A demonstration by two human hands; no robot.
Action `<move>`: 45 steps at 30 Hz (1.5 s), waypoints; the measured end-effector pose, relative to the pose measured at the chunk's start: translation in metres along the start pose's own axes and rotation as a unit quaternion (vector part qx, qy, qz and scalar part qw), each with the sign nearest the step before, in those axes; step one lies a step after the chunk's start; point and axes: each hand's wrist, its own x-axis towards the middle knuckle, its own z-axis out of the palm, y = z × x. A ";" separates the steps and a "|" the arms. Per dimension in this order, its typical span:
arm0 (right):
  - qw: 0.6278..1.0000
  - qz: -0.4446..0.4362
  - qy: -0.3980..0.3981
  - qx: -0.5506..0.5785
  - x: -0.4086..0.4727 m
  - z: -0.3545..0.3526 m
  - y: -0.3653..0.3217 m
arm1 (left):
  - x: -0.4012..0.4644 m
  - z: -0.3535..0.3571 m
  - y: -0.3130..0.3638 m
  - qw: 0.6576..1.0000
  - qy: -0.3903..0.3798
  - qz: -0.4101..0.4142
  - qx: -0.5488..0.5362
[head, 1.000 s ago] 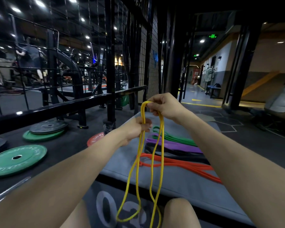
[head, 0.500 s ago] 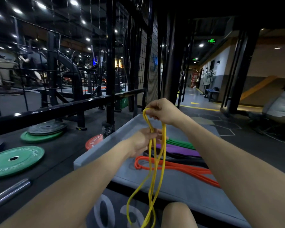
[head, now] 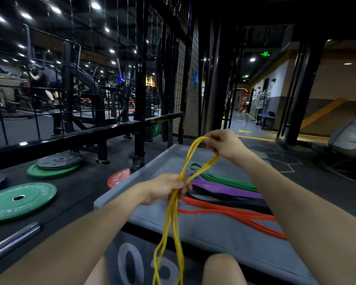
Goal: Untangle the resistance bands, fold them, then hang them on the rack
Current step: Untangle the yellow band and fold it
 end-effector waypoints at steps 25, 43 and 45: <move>0.920 -0.174 -0.117 -0.331 -0.009 0.102 0.001 | 0.005 -0.052 0.032 0.959 0.076 -0.061 0.267; 0.944 -0.124 -0.059 -0.300 0.002 0.081 0.008 | -0.039 -0.080 0.003 0.982 0.078 -0.005 0.174; 0.944 -0.106 -0.060 -0.308 0.001 0.084 0.011 | -0.043 -0.081 -0.005 0.981 0.079 -0.016 0.177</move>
